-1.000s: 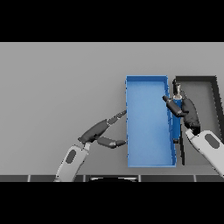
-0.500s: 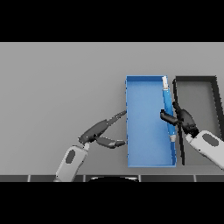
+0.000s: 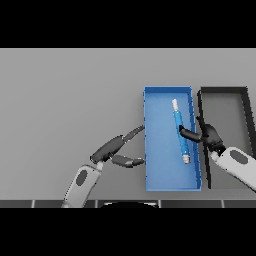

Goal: Pick up the blue pipe and place it into the blue bin.

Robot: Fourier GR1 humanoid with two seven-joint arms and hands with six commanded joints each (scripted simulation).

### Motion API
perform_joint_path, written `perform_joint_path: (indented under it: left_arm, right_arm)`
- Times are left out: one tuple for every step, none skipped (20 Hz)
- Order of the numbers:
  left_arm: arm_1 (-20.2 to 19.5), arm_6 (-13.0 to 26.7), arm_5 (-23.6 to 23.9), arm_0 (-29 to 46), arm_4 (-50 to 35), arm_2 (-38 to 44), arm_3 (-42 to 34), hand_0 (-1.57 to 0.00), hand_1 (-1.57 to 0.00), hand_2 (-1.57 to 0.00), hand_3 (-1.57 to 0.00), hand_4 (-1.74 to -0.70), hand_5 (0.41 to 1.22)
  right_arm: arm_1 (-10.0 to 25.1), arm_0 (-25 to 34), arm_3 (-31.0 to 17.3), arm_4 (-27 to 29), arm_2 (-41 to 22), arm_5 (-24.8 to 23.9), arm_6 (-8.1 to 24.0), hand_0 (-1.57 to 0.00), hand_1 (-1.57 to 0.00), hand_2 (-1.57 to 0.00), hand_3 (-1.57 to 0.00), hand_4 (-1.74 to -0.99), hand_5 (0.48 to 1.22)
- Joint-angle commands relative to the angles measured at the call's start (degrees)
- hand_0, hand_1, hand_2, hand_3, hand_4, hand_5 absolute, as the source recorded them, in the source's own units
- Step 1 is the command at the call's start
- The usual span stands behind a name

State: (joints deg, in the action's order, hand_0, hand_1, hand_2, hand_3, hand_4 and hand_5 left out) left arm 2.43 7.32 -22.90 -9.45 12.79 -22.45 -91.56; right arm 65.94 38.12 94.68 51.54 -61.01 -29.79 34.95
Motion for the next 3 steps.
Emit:
perform_joint_path:
  left_arm:
    - [0.16,-0.33,0.16,-0.24,0.31,-0.1,0.61,0.0,0.0,0.0,0.0,-0.88,0.431]
    - [0.62,-0.12,0.54,-0.97,0.66,-0.01,1.51,0.0,0.0,0.0,0.0,-0.88,0.431]
    - [0.92,-0.07,0.77,-1.67,0.82,0.23,2.5,0.0,0.0,0.0,0.0,-0.88,0.431]
  right_arm:
    - [0.29,-0.06,0.19,-0.18,-0.23,0.25,-0.02,-0.01,-0.01,-0.01,0.0,-1.022,0.655]
    - [0.14,-0.04,-0.01,-0.26,-0.4,0.44,-0.02,-0.01,-0.01,-0.01,0.0,-1.022,0.649]
    - [-0.02,-0.05,0.11,-0.04,-0.29,0.24,-0.01,-0.01,-0.01,-0.01,0.0,-1.022,0.643]
